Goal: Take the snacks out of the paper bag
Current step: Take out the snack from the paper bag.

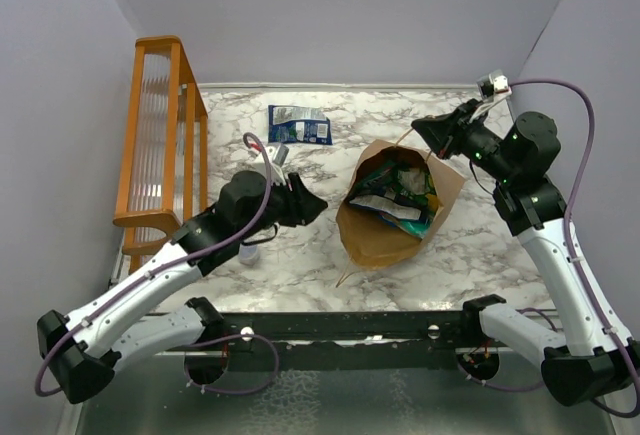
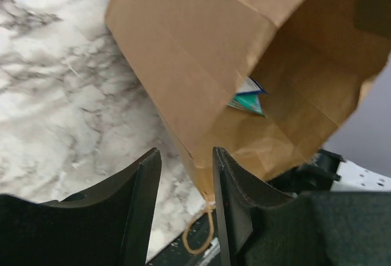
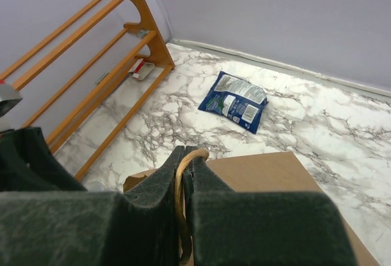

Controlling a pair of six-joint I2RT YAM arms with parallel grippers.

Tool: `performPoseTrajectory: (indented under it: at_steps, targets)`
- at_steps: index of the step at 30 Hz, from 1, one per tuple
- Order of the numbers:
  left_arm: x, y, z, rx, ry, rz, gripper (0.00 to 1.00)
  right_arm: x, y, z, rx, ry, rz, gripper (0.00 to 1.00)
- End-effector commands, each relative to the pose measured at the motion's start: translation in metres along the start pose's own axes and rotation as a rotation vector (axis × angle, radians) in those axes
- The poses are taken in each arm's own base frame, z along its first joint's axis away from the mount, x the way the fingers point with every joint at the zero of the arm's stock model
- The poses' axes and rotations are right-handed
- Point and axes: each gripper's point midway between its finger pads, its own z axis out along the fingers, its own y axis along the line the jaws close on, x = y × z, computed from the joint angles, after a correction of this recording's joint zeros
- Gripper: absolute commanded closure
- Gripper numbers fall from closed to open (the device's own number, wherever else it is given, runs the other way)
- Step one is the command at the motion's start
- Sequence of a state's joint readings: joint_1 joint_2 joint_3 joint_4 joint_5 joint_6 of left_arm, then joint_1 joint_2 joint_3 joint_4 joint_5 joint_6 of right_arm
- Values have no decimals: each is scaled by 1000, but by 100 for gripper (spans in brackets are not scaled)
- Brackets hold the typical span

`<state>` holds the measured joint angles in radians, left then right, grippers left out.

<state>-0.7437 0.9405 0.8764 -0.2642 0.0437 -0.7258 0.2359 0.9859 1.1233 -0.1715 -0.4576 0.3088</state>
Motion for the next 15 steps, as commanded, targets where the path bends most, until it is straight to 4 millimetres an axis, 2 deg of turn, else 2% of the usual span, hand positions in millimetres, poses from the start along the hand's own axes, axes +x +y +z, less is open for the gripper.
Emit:
performPoseTrajectory:
  at_steps: [1,6,10,13,15]
  targets:
    - [-1,-41,-17,93,-109,-71,58,-3,0,2,-5,-12,-15,96]
    - [20,-97,-14,173,-100,135,56,-5,0,1,-3,-14,-16,96]
    - [46,-144,-2,254,-53,421,55,-7,1,-1,-1,-18,-21,96]
    - [72,-153,18,283,66,671,54,-9,3,-2,-6,-20,-23,96]
    - [72,-147,30,233,97,802,53,-10,4,-2,-9,-22,-24,96]
